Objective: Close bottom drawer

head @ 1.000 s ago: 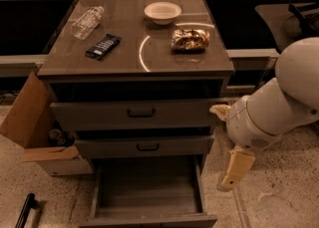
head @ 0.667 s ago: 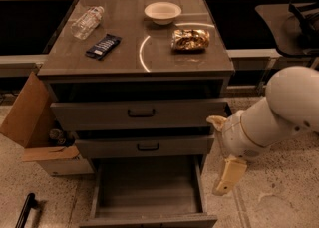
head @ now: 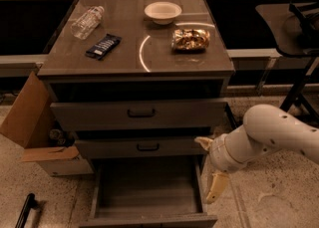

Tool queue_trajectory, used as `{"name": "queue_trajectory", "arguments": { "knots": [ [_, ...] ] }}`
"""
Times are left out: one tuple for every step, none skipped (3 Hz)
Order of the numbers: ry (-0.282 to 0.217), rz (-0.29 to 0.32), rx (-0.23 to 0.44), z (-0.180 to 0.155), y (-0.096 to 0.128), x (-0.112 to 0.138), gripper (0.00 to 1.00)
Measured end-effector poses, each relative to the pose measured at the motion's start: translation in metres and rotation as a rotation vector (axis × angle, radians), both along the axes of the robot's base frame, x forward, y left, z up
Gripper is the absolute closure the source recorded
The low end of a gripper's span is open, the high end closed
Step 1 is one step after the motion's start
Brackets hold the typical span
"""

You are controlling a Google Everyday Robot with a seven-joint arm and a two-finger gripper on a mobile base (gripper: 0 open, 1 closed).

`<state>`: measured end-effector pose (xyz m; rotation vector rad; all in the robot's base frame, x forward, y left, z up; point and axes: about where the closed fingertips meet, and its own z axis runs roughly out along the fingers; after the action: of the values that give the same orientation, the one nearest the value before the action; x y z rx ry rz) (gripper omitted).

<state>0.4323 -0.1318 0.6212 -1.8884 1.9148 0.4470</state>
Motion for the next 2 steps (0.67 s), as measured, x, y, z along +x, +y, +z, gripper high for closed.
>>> {"name": "queue_trajectory", "arguments": {
  "knots": [
    [0.072, 0.041, 0.062, -0.062, 0.006, 0.003, 0.00],
    [0.110, 0.046, 0.083, -0.083, 0.010, -0.003, 0.00]
  ]
}}
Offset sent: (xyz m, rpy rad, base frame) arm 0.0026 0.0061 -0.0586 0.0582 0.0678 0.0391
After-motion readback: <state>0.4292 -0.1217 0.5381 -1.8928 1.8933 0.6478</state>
